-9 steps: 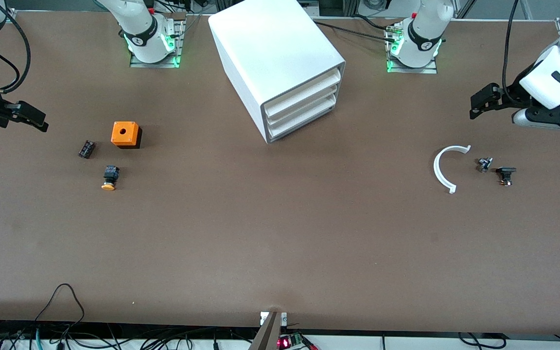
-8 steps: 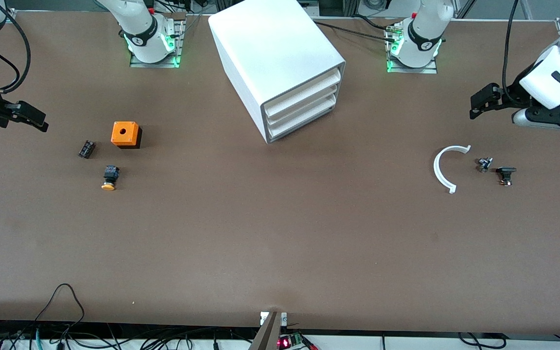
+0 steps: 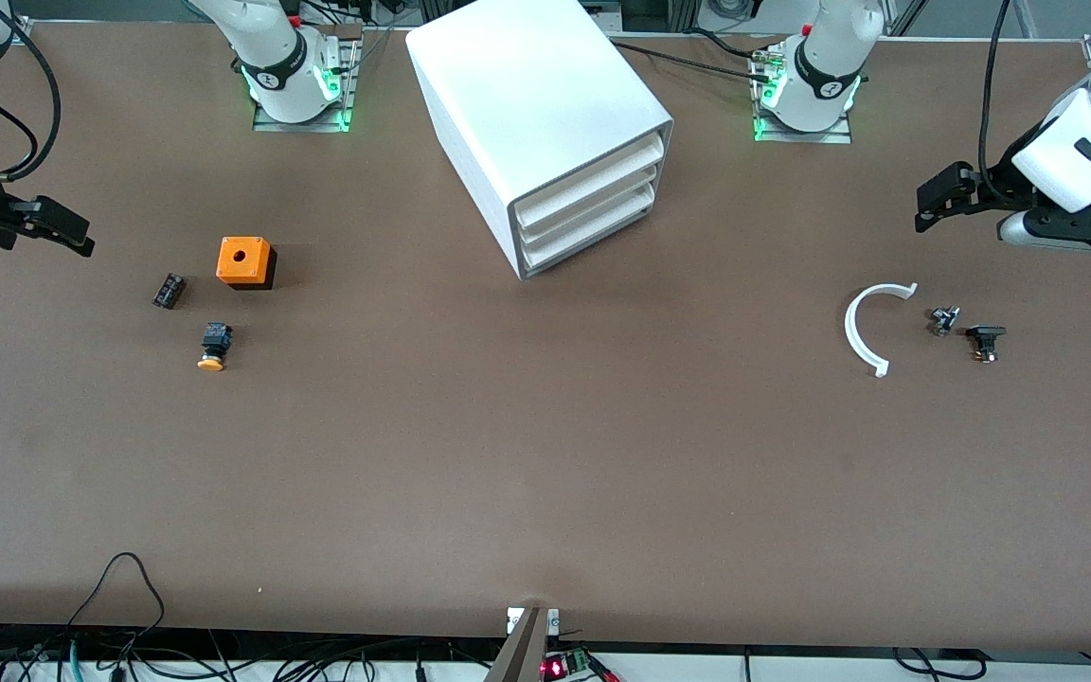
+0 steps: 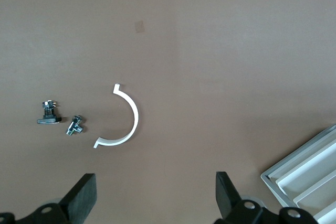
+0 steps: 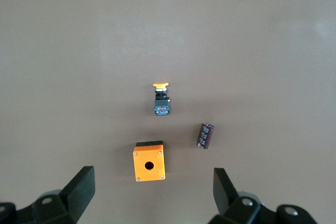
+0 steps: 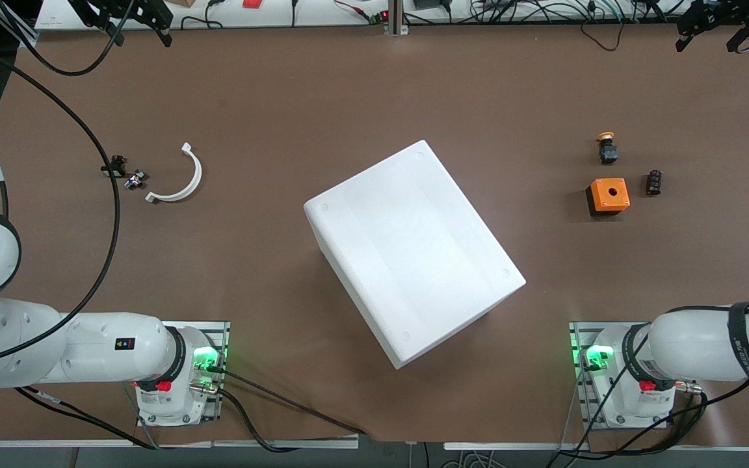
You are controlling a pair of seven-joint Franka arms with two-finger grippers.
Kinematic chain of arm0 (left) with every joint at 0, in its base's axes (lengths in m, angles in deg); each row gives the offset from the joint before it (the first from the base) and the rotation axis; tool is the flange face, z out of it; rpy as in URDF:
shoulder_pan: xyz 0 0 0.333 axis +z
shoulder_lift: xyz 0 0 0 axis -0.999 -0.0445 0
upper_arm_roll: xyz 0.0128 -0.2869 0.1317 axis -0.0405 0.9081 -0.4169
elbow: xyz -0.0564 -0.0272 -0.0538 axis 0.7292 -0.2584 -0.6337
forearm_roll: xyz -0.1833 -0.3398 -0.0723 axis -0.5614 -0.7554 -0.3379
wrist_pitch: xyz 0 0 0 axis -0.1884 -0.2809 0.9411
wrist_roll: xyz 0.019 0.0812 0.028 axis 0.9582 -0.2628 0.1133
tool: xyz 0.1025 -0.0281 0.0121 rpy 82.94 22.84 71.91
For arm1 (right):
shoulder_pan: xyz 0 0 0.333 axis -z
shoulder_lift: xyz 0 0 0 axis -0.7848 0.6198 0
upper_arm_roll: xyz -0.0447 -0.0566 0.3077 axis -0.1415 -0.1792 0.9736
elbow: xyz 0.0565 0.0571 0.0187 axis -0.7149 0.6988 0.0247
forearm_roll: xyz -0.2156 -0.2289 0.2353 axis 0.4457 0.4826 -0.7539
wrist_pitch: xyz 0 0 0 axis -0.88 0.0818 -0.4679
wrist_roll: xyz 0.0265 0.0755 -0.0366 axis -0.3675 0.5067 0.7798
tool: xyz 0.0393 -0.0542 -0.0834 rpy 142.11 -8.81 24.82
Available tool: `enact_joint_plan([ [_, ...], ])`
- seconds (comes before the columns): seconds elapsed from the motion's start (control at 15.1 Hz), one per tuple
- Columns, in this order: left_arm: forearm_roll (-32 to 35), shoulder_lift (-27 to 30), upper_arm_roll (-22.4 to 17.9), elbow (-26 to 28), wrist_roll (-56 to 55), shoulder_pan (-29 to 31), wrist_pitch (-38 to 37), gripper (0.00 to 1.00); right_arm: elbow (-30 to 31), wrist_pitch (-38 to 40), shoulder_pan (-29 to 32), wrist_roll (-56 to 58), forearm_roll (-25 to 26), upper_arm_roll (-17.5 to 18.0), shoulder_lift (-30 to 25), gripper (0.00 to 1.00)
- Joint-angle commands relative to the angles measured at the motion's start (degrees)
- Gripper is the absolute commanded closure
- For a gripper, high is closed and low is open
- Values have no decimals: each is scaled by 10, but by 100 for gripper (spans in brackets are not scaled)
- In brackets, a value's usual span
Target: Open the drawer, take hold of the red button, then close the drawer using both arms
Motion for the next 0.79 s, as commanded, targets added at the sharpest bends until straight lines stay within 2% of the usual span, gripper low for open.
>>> enact_joint_plan([
  [0.0, 6, -8, -1, -19, 8, 0, -15, 0, 11, -2, 0, 8, -3, 1, -10, 0],
  [0.46, 2, -15, 2, -20, 15, 15, -14, 0, 10, -2, 0, 7, -3, 1, -10, 0],
  [0.73, 0, -67, 9, -12, 14, 13, -9, 0, 8, -2, -3, 4, -3, 2, -10, 0],
])
